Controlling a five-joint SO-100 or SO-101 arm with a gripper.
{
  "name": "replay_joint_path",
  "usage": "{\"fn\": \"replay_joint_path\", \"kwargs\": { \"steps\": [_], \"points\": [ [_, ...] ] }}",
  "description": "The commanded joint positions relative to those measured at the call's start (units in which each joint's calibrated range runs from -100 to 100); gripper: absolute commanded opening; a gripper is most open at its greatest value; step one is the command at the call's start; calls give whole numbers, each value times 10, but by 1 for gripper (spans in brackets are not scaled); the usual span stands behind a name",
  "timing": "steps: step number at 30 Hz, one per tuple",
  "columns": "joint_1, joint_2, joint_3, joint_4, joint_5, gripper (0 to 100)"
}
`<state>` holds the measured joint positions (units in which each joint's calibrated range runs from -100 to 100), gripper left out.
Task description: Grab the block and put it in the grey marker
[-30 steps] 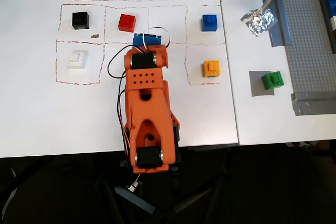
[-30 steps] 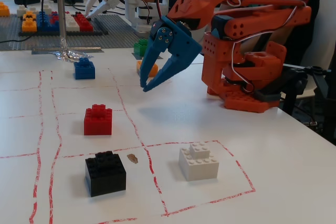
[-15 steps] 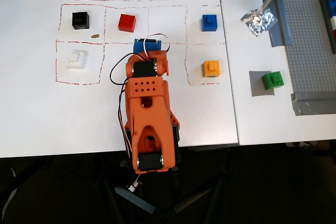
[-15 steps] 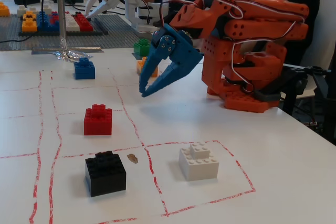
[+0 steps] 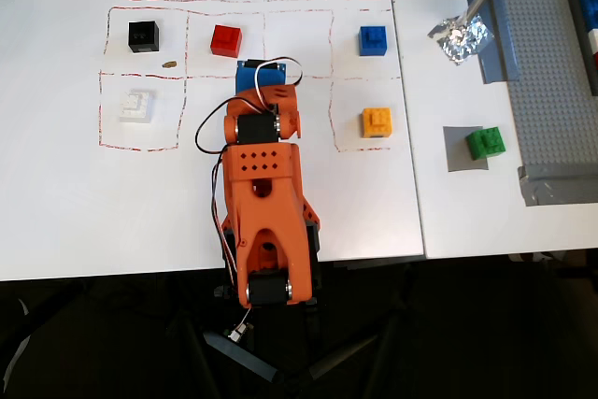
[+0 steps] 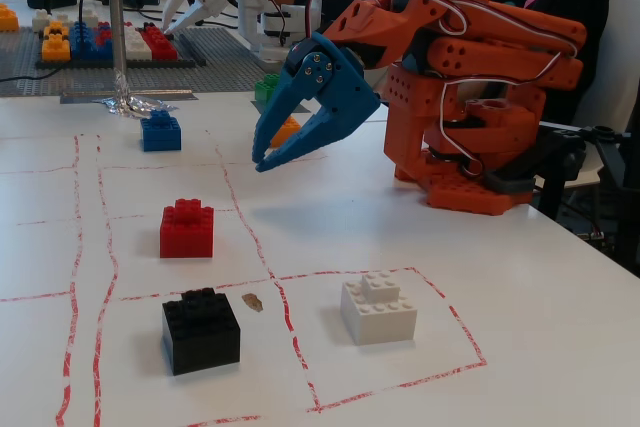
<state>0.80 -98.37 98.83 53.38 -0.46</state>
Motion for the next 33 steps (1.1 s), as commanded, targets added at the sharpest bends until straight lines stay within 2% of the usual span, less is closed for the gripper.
{"fn": "replay_joint_path", "kwargs": {
  "steps": [1,33],
  "points": [
    [0,-11,9,-18,0,0],
    [-4,-12,9,-18,9,0]
  ]
}}
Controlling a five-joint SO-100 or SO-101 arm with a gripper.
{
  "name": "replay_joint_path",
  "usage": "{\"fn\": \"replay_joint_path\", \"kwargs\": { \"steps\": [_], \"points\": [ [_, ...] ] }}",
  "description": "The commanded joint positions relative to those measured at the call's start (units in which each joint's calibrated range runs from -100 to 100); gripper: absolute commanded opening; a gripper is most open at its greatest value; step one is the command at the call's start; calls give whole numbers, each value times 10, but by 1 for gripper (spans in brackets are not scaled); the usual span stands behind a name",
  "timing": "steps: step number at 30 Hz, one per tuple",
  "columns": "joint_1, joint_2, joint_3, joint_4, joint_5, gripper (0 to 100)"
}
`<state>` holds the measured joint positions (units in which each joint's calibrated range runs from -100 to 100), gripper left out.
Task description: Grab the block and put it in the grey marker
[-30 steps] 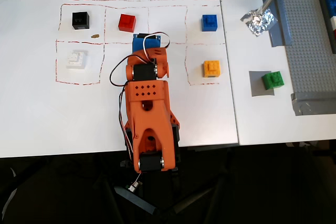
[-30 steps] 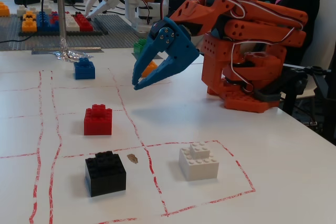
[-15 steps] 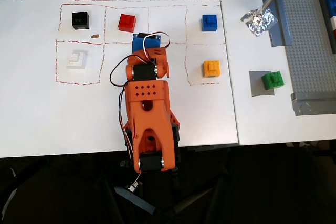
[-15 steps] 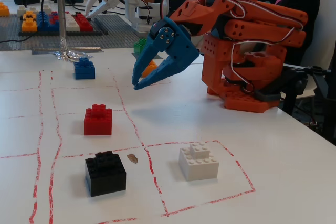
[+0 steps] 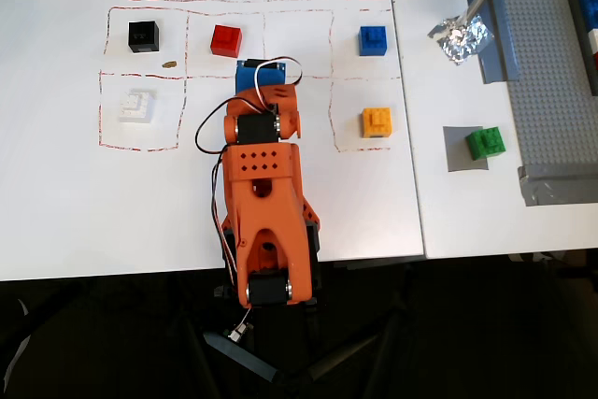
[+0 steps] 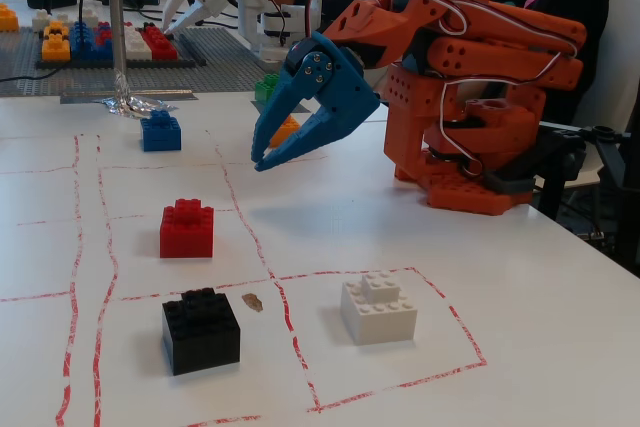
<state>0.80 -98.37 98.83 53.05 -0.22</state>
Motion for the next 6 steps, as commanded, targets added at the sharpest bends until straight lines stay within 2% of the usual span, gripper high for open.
{"fn": "replay_joint_path", "kwargs": {
  "steps": [1,6],
  "points": [
    [-4,-12,9,-15,6,0],
    [-4,-12,9,-15,6,0]
  ]
}}
